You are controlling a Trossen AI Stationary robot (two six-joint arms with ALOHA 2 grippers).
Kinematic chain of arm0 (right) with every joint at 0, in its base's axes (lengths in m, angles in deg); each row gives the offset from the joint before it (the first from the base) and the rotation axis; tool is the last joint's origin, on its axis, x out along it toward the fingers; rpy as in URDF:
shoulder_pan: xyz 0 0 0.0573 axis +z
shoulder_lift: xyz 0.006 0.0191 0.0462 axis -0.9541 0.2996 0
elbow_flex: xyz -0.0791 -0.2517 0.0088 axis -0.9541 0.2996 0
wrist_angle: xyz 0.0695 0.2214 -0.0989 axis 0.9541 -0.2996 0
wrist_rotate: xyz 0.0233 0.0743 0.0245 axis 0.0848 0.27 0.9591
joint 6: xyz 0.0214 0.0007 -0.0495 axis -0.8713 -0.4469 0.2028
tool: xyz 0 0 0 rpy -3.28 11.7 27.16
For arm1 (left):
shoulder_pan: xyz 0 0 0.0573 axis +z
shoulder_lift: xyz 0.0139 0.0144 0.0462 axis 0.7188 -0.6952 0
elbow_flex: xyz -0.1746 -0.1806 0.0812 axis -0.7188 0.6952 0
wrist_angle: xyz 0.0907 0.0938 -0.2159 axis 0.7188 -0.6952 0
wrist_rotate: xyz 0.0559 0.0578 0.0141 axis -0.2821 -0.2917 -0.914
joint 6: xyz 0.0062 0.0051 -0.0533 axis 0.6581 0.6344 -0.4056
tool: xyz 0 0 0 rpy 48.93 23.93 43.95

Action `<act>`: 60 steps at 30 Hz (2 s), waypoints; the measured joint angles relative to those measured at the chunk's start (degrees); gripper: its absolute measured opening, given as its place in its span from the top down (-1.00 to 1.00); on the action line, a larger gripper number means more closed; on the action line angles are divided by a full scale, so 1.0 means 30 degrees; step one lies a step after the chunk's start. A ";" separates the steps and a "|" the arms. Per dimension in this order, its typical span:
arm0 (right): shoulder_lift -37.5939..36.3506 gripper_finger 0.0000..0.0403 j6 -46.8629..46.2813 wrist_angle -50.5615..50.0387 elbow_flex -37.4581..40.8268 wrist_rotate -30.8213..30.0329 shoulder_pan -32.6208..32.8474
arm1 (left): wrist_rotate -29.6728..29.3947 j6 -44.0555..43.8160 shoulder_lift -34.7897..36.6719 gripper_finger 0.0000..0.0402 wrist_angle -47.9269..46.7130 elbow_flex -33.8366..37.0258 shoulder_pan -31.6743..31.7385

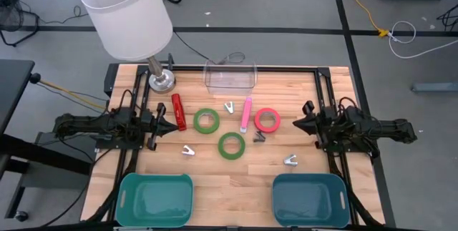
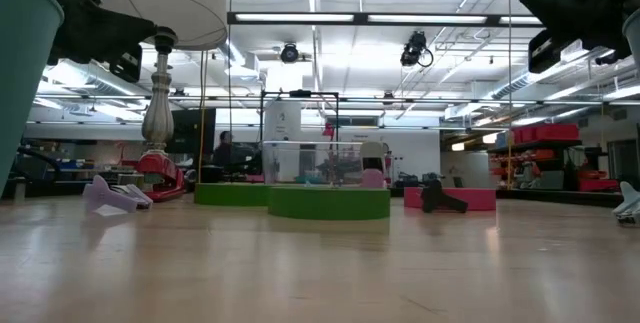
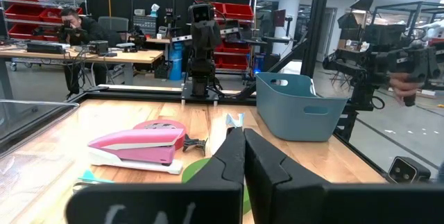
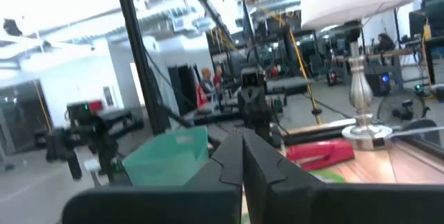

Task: Pick and place Stapler, Stapler remover, tape
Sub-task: Put the pink tape into the blue bin

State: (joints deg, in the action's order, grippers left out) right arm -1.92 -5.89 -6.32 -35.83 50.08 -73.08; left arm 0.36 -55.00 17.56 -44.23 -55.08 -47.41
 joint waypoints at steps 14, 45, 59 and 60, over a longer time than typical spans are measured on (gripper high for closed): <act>0.0000 0.99 -0.0095 0.2114 0.0000 -0.2019 -0.0006 | 0.0002 0.0000 0.0001 0.99 0.0000 -0.0002 -0.0005; 0.7709 0.99 0.0718 -0.0761 -1.2429 -0.3336 -0.0005 | 0.0000 -0.0002 0.0000 0.99 0.0005 0.0002 -0.0001; 1.1027 0.99 0.3566 -0.5174 -1.7587 -0.3308 -0.0006 | 0.0000 0.0006 0.0000 0.99 -0.0002 0.0002 -0.0007; 1.1134 0.99 0.3563 -0.5247 -1.7602 -0.3311 -0.0006 | 0.0000 -0.0002 0.0000 0.99 0.0004 -0.0004 -0.0002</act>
State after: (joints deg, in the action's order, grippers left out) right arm 31.48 4.80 -22.07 -88.64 40.15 -73.10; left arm 0.36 -55.00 17.56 -44.22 -55.09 -47.41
